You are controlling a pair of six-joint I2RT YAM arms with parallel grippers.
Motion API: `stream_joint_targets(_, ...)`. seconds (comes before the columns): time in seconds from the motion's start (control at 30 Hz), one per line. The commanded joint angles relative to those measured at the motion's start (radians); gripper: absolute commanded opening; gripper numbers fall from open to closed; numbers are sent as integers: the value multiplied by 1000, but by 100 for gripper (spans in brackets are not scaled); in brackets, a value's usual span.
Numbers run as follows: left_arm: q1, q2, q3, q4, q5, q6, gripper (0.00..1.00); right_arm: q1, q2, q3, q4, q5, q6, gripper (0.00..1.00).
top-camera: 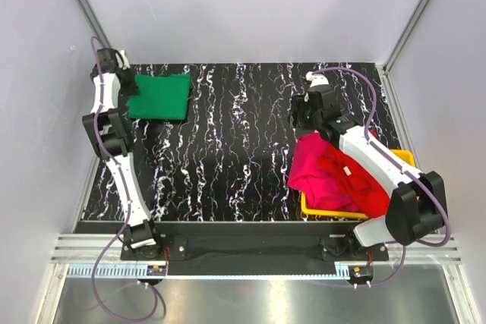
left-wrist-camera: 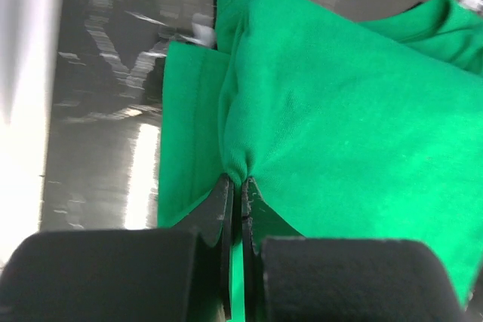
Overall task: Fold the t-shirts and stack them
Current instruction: Neatly place the folded tshirt to the corner
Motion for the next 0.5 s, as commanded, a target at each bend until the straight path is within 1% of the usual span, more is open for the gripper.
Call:
stream_joint_targets(0.0,24,25,96,35,-72,-13,0,-9,-54,20,-26,46,-44,66)
stream_joint_targets(0.07,32,20,95,79,-106,-13,0,-9,-60,20,-40,52,-46,66)
stream_joint_targets(0.33,67,9,89,216,-163,-68,0,-9,-84,15,-78,67,-64,66)
stream_joint_targets(0.47,79,20,86,240,-184,-83,0,-9,-92,18,-95,72,-69,66)
